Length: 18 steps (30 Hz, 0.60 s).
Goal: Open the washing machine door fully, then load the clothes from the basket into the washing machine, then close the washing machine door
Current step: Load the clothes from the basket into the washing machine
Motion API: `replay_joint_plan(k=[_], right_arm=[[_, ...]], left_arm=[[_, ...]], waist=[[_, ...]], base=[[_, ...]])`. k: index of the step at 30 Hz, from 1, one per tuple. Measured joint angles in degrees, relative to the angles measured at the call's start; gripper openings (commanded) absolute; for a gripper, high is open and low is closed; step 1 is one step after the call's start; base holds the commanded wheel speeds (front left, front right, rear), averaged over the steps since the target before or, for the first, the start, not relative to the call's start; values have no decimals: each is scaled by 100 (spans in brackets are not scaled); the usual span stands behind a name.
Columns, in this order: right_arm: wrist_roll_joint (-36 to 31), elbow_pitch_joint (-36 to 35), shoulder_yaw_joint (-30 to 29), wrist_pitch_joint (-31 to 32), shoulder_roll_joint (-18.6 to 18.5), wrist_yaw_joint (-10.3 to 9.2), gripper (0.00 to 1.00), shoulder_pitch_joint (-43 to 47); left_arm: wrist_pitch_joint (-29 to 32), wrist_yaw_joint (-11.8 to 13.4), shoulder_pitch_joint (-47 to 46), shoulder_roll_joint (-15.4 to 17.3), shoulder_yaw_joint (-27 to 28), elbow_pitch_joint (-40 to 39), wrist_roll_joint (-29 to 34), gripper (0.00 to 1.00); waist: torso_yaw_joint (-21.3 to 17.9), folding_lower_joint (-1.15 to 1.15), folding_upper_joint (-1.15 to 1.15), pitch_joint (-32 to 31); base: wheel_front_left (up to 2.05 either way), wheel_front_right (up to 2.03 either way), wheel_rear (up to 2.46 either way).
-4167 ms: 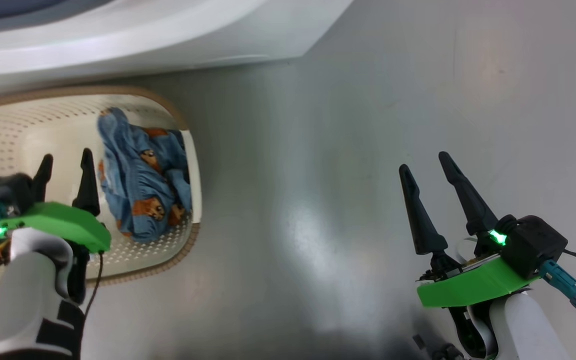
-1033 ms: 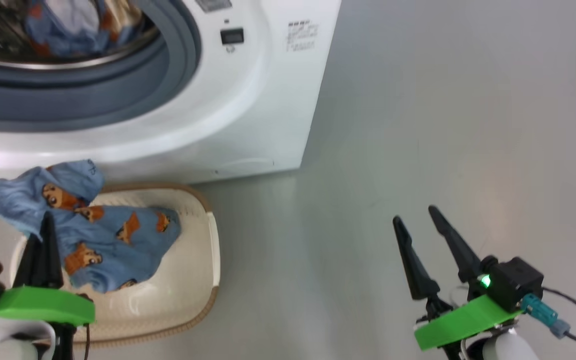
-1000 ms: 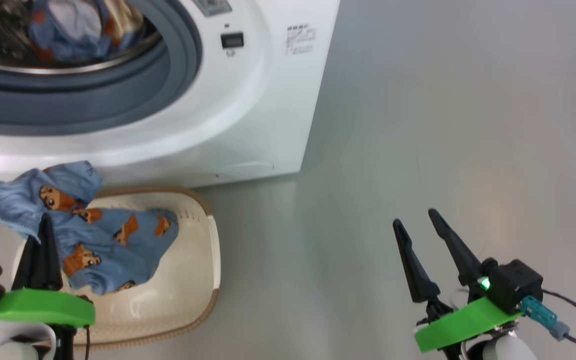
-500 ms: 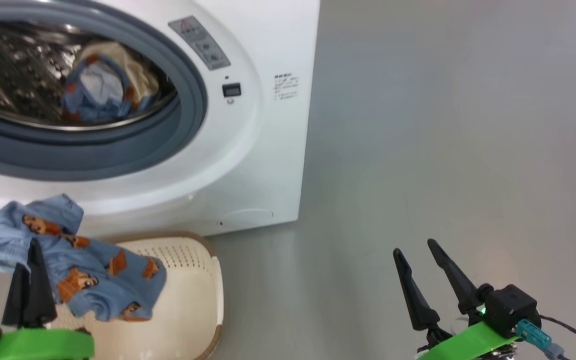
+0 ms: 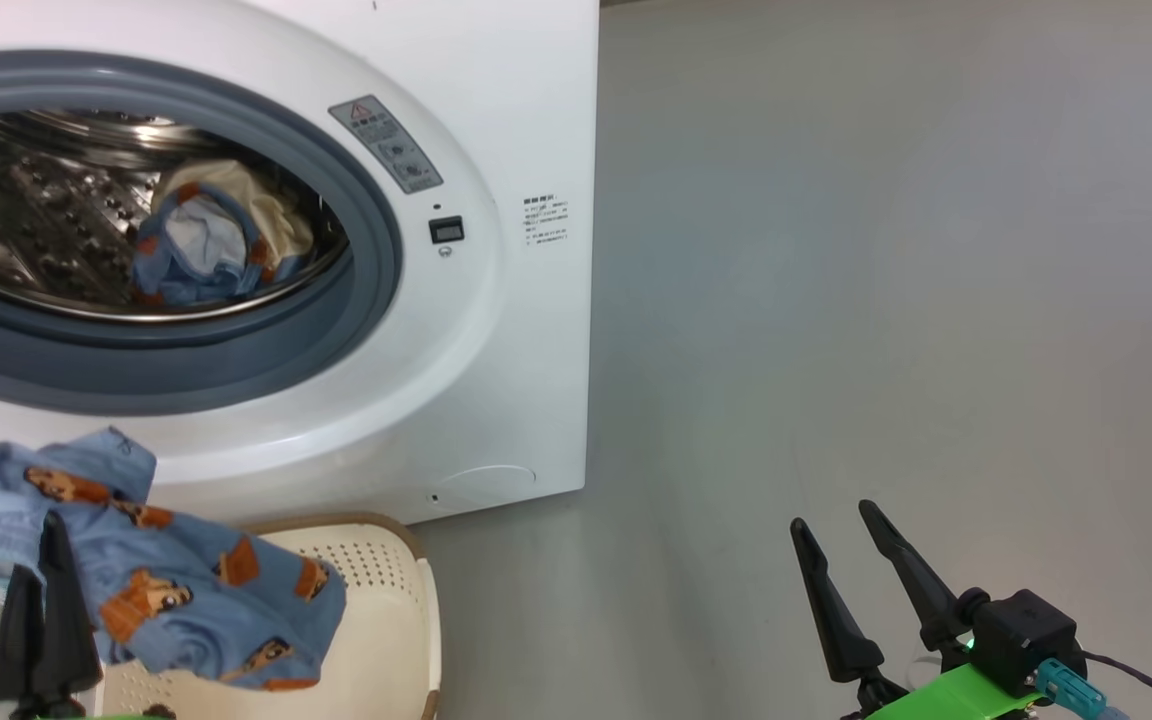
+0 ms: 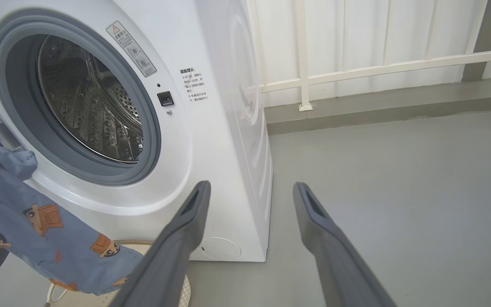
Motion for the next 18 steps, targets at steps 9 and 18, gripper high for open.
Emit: replay_joint_plan(k=[9, 18], right_arm=[[0, -57, -56, 0, -8, 0, 100, 221], [-32, -68, -79, 0, -9, 0, 100, 233]], left_arm=[[1, 35, 393, -102, 34, -75, 110, 0], [1, 36, 521, -180, 20, -66, 110, 0]], waist=[[19, 0, 0, -191], [92, 0, 0, -260]], base=[[0, 0, 0], [0, 0, 0]])
